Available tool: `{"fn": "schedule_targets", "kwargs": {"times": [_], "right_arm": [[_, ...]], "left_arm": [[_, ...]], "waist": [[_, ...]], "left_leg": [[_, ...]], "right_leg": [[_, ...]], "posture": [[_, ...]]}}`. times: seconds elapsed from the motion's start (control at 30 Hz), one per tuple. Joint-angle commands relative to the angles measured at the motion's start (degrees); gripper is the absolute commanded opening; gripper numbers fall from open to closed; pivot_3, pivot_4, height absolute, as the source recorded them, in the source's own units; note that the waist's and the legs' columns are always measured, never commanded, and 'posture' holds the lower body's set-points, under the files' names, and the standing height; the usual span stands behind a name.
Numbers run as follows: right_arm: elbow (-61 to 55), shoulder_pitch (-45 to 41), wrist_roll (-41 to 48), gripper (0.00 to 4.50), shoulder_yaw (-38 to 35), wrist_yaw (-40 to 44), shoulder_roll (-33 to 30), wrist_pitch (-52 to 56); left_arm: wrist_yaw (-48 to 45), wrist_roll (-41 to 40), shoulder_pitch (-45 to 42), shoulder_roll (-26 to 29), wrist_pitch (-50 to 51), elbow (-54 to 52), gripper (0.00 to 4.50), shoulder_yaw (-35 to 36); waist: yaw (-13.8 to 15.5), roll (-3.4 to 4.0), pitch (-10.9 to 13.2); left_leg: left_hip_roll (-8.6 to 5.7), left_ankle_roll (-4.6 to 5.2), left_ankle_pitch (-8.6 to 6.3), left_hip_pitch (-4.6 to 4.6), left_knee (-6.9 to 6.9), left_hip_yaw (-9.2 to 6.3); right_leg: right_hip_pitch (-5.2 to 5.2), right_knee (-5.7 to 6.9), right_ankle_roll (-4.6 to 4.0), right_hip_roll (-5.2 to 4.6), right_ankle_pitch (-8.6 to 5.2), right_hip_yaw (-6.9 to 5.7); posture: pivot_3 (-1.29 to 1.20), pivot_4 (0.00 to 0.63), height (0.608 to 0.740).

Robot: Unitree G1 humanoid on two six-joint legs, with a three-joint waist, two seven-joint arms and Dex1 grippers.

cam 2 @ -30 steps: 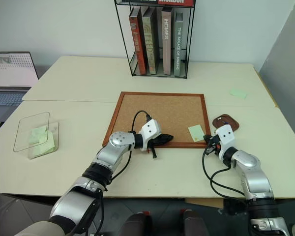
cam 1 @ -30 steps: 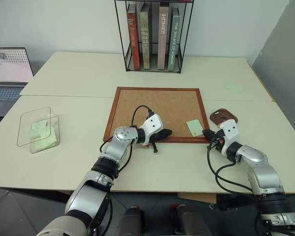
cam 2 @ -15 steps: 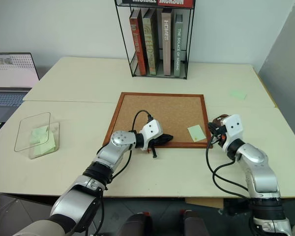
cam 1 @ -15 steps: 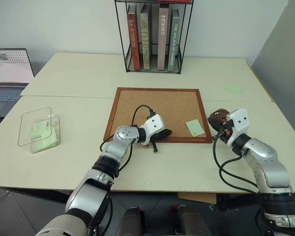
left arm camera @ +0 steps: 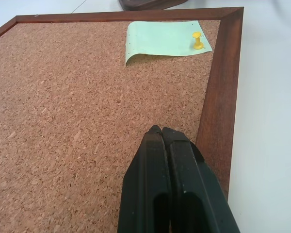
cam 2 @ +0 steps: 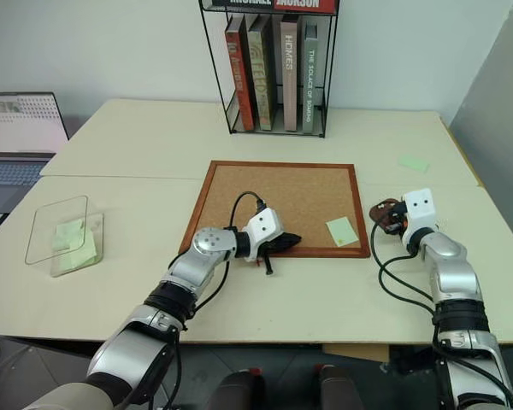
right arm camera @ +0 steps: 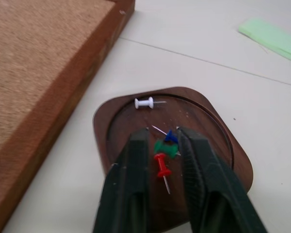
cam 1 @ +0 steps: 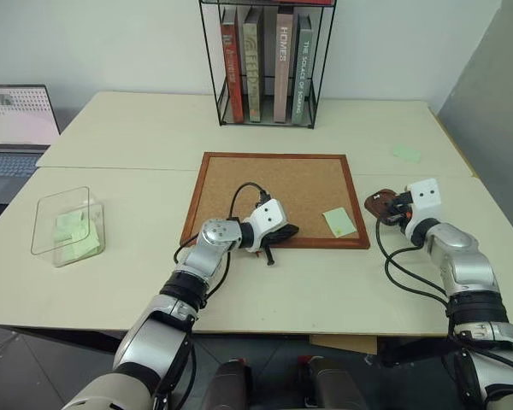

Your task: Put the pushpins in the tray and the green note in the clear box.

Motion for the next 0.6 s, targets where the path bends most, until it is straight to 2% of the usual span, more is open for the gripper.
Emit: {"fn": "schedule_targets", "kwargs": {"times": [0.03,0.2,0.23,0.37,0.5,0.6], "right_arm": [[2.08,-2.67,-0.98,2.1,-0.26,-0.65,-0.58,-2.42],[1.31,-3.36,0.05,3.29,-1.67,-0.77,-0.79,-3.46],[0.08,-3.1,0.92,3.41,-2.41,-0.65,-0.69,-3.6],[-7.78,-0.77,5.47,4.39,-5.74,0.95,-0.41,-2.96],[-16.03,3.22,10.1,4.39,-7.16,4.59,-0.2,-0.64],[-24.05,9.15,12.12,4.39,-4.56,8.66,-0.28,1.06]], "left_arm": [[0.54,1.68,1.49,0.85,1.19,1.43,0.0,-0.77],[0.64,1.68,1.85,0.99,1.11,1.17,0.0,-0.73],[0.63,1.68,1.88,0.99,1.11,1.14,0.0,-0.75],[0.64,1.63,1.94,0.99,1.18,1.06,0.0,-0.77],[0.6,1.61,2.17,0.98,1.26,0.7,0.0,-0.88],[0.43,1.61,2.07,0.98,1.18,0.82,0.0,-0.97]], "waist": [[0.0,0.0,0.0],[-0.02,0.01,0.0],[-0.02,0.01,0.0],[-0.05,0.02,-0.01],[0.01,0.01,-0.01],[0.01,0.02,-0.02]], "left_leg": [[0.0,0.0,0.0,0.0,0.0,-0.01],[0.01,0.0,0.0,0.0,-0.01,-0.01],[0.01,0.0,0.0,0.0,-0.01,-0.01],[0.01,0.0,0.0,-0.01,-0.02,-0.01],[0.02,0.0,0.0,-0.03,-0.02,-0.08],[0.04,0.0,0.0,-0.03,-0.04,-0.1]], "right_leg": [[0.0,0.0,0.0,0.0,0.0,0.0],[0.0,0.0,0.0,0.0,0.0,0.02],[0.0,0.0,0.0,0.0,0.0,0.02],[-0.01,0.0,0.0,0.0,0.0,0.03],[-0.01,-0.01,0.0,0.0,0.0,0.0],[0.01,-0.04,0.0,0.01,0.0,-0.01]], "posture": [[0.0,0.15,0.74],[0.0,0.15,0.74],[0.0,0.15,0.74],[0.0,0.15,0.74],[0.0,0.15,0.74],[0.0,0.15,0.74]]}}
